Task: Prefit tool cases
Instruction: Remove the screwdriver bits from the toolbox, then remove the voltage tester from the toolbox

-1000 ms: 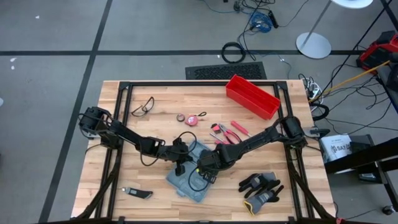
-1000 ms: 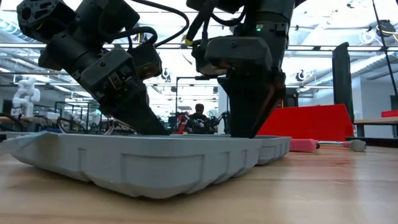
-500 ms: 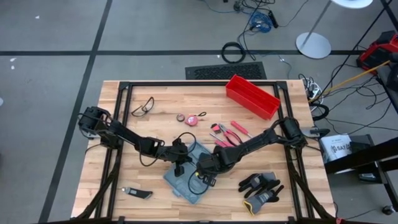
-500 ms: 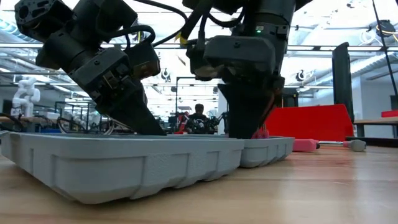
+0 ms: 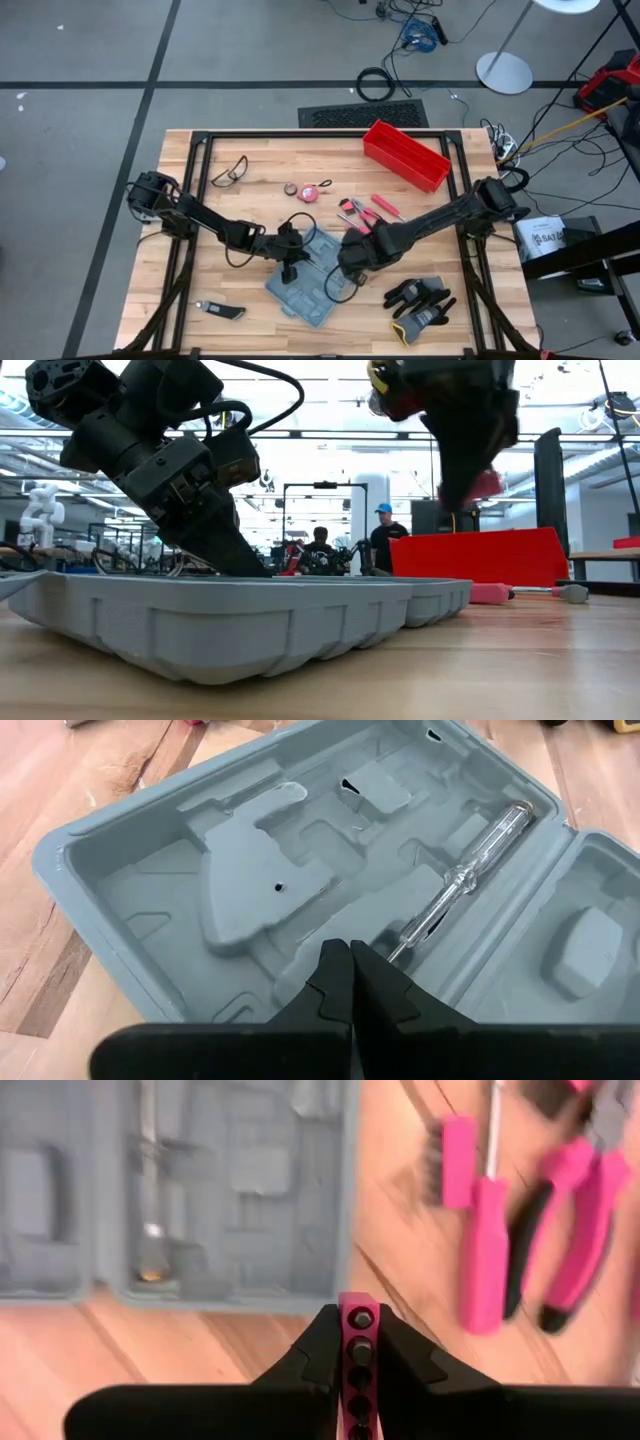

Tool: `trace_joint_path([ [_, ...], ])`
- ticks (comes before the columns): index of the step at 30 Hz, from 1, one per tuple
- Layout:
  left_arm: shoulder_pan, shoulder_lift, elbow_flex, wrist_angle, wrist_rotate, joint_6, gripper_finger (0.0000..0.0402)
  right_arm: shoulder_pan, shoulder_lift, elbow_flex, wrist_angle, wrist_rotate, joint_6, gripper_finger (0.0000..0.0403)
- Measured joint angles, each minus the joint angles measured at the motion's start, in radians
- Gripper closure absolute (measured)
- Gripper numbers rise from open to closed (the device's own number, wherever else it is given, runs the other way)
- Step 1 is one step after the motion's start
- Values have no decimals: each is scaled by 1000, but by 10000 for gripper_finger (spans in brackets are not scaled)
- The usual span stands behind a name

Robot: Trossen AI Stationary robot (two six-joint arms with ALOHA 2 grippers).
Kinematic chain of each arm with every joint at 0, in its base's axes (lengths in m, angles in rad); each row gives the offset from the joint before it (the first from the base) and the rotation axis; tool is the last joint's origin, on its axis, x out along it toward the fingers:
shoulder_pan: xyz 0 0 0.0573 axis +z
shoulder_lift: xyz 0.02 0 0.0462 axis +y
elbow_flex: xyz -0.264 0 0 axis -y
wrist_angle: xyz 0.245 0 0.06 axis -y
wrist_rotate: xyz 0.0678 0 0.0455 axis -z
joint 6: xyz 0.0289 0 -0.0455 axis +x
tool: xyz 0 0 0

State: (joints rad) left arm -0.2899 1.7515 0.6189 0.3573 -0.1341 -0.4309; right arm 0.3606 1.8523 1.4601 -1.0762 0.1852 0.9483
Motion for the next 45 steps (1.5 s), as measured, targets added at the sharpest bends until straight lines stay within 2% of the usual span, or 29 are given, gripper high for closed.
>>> trace_joint_path([
  [3, -6, 0, 0, 0, -5, 1, 400, 26, 5, -61, 25, -21, 55, 374],
  [8, -7, 0, 0, 0, -4, 1, 400, 46, 4, -225, 220, -59, 146, 371],
  [10, -7, 0, 0, 0, -4, 1, 400, 45, -1, -278, 289, -58, 187, 349],
  [16, -7, 0, -1, 0, -3, 2, 400, 46, -90, -398, 353, -45, 257, 252],
  [20, -7, 0, -1, 0, 2, 2, 400, 47, -199, -442, 308, 39, 290, 233],
  [24, -7, 0, -1, 0, 3, 19, 400, 47, -298, -453, 240, 106, 301, 245],
  [28, -7, 0, -1, 0, 3, 19, 400, 54, -324, -453, 264, 155, 266, 276],
  [32, -7, 0, -1, 0, 4, 19, 400, 54, -316, -454, 374, 237, 106, 321],
  [35, -6, 0, -1, 0, 28, 32, 400, 49, -314, -454, 473, 258, -49, 363],
  [37, -5, 0, -1, 0, 77, 66, 400, 44, -314, -454, 552, 231, -131, 384],
  [40, -6, -1, -1, -5, 125, 118, 400, 28, -309, -453, 663, 122, -250, 397],
  [45, 11, -1, -1, -6, 130, 135, 400, 6, -252, -453, 795, -29, -363, 374],
])
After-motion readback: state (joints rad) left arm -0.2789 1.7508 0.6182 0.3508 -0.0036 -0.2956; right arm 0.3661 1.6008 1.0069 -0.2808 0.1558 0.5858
